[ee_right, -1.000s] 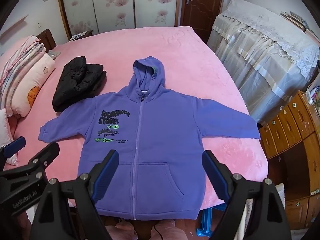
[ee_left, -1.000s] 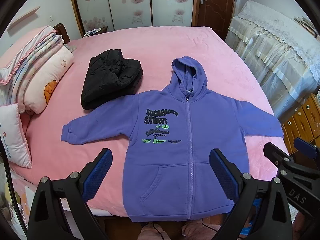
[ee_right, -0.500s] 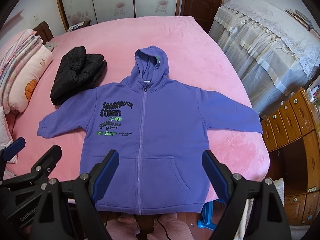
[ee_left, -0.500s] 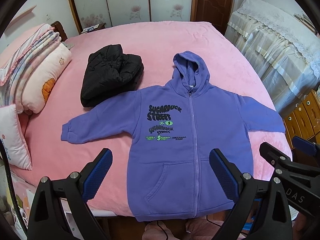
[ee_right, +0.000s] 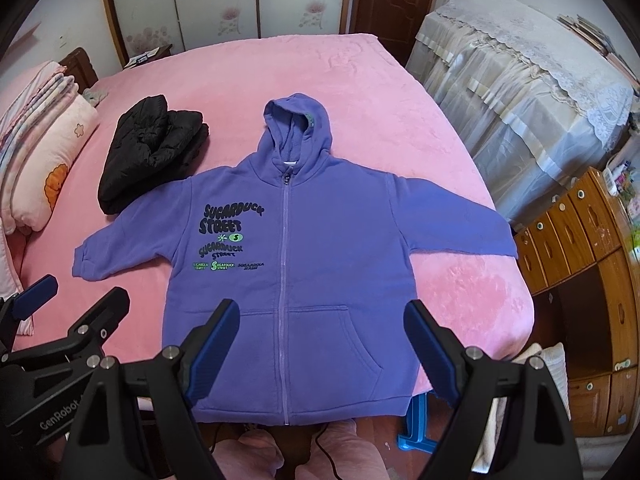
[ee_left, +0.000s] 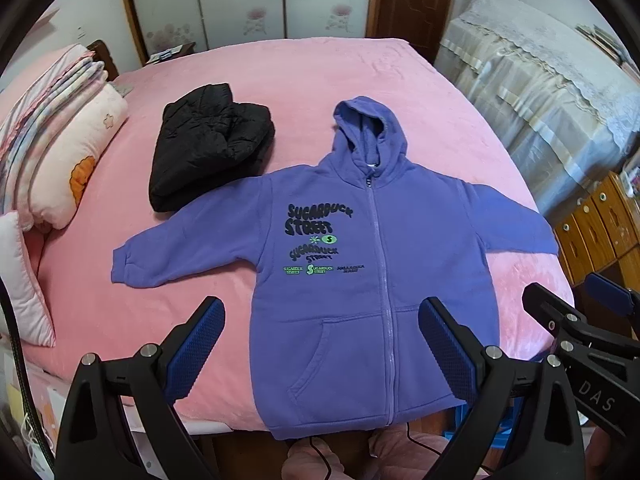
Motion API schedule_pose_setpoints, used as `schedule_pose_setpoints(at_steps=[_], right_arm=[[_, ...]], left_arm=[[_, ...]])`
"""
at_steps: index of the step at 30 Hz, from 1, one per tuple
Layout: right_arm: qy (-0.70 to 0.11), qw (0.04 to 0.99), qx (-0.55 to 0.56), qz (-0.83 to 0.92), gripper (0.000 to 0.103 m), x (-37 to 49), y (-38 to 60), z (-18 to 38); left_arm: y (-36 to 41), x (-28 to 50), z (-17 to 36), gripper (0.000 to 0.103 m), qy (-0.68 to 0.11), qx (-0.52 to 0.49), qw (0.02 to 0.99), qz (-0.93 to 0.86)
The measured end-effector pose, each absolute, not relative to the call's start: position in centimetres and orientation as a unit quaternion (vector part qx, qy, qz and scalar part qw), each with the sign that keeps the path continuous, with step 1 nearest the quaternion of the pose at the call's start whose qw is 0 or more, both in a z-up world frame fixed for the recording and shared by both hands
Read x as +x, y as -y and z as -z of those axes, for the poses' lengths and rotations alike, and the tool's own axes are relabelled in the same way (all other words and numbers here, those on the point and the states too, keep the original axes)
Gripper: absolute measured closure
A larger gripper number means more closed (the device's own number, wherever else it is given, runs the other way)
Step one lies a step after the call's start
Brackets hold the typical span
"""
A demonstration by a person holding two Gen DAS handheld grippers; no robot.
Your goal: Fold large clothes
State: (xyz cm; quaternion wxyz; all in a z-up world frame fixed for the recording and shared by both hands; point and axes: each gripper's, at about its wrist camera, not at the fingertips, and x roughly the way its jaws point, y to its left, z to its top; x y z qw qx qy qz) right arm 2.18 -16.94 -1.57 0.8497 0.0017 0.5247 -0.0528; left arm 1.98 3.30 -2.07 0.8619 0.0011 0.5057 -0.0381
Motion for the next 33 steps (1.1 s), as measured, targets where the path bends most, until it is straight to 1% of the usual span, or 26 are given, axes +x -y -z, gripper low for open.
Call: schedule_pose_setpoints(at_steps=[5, 13, 17, 25, 33], right_arm=[[-0.518, 0.853, 0.013, 0.064, 0.020, 1.2, 16.6, 1.1], [-0.477, 0.876, 0.024, 0.073, 0.021, -0.3, 15.4, -1.0], [-0.468, 0.878, 0.053, 0.082, 0.021, -1.1, 15.9, -1.7], [-0.446, 0.881, 0.112, 0.110, 0.021, -3.4, 19.7, -3.2], [-0.434, 0.887, 0.126, 0.097, 0.021, -2.6, 24.4, -3.4]], left_arm=[[-3.6, 1.2, 1.3, 0.006, -0.492, 0.015, 0.869, 0.059], [-4.9, 1.0, -0.7, 0.006, -0.466, 0.016, 0.881, 0.077], [-4.6, 1.2, -1.7, 0.006, -0.462, 0.014, 0.882, 0.093], [-1.4, 1.4, -3.5, 0.006, -0.475, -0.002, 0.865, 0.162], [2.9, 2.6, -4.5, 0.006, -0.452, 0.024, 0.883, 0.124]])
